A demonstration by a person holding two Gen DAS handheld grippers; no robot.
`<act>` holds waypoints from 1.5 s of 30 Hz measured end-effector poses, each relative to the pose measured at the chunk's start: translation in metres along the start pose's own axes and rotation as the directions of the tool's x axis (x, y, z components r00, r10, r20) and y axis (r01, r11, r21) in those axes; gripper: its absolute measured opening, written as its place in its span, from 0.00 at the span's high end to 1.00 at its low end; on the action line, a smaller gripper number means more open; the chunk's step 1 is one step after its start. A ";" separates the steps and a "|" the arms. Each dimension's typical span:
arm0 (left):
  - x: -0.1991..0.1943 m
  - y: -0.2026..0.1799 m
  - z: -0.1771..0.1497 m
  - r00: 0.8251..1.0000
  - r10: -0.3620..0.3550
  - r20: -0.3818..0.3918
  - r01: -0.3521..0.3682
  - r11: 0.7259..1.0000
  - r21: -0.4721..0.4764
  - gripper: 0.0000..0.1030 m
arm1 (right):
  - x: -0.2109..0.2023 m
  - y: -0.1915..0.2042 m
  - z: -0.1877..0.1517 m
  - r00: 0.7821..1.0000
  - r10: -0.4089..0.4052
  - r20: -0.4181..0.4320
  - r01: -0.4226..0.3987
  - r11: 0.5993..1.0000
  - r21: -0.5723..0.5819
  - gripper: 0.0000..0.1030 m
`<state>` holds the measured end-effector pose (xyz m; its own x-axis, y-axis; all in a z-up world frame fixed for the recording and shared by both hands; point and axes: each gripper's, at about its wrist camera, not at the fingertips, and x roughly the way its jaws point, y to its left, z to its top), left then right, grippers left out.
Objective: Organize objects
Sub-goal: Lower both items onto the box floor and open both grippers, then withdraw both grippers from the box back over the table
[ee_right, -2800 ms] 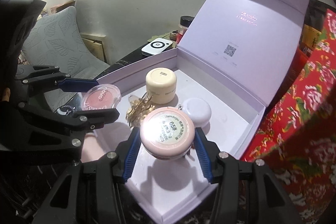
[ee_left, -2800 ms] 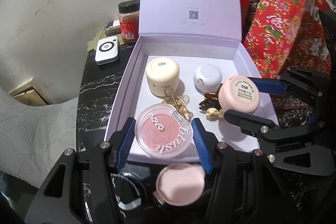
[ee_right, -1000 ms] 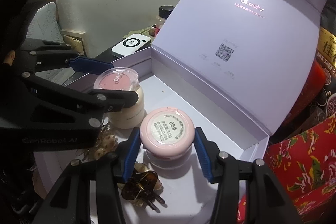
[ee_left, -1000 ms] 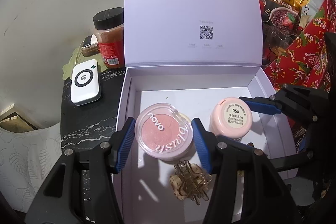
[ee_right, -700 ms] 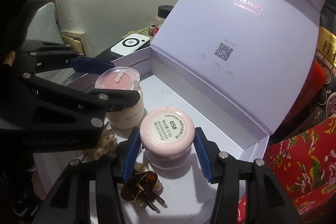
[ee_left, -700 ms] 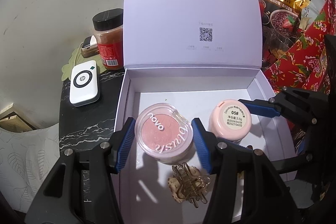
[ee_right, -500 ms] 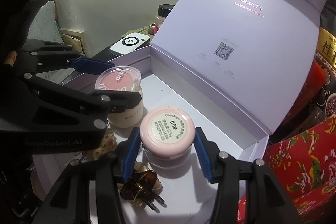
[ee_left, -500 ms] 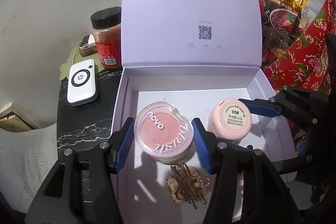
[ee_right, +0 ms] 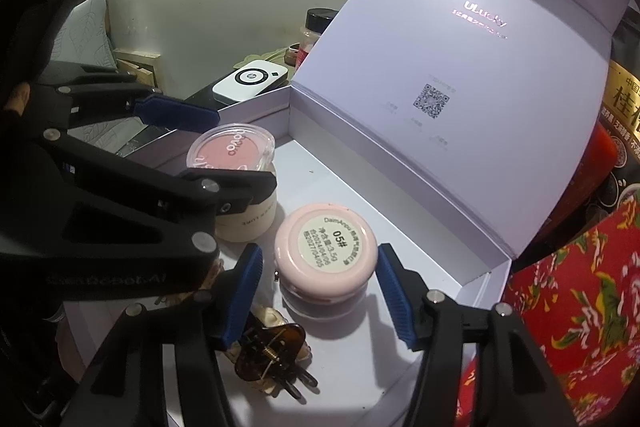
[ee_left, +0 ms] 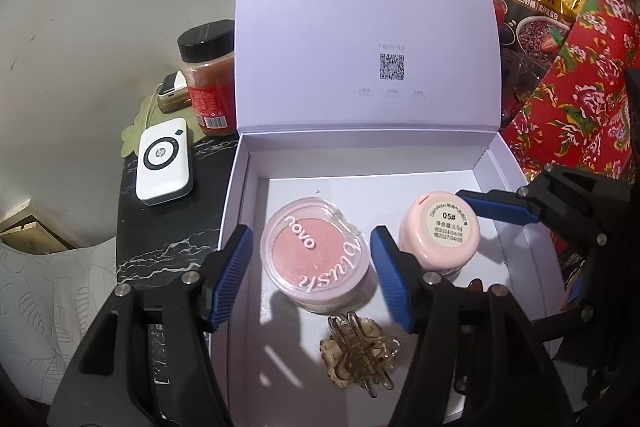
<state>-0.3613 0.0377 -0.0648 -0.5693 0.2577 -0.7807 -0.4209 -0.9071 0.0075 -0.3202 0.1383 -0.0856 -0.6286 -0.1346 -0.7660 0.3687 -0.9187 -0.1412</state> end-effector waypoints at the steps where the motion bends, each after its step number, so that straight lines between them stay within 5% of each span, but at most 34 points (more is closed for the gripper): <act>1: -0.001 0.000 0.000 1.000 0.003 0.001 -0.003 1.000 -0.002 0.40 | -0.001 0.000 0.000 1.000 0.000 0.000 0.000 1.000 0.001 0.42; 23: -0.088 0.015 -0.024 0.993 0.103 0.050 -0.098 0.991 -0.096 0.34 | -0.059 0.042 0.003 0.995 0.071 0.073 -0.068 0.997 -0.043 0.41; 45: -0.171 -0.008 -0.055 0.986 0.123 0.108 -0.109 0.985 -0.131 0.28 | -0.133 0.059 -0.019 0.990 0.075 0.118 -0.069 0.996 -0.055 0.38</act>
<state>-0.2217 -0.0173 0.0336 -0.6896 0.1780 -0.7019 -0.2600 -0.9656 0.0105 -0.2021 0.1094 -0.0042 -0.6758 -0.2461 -0.6948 0.4481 -0.8856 -0.1222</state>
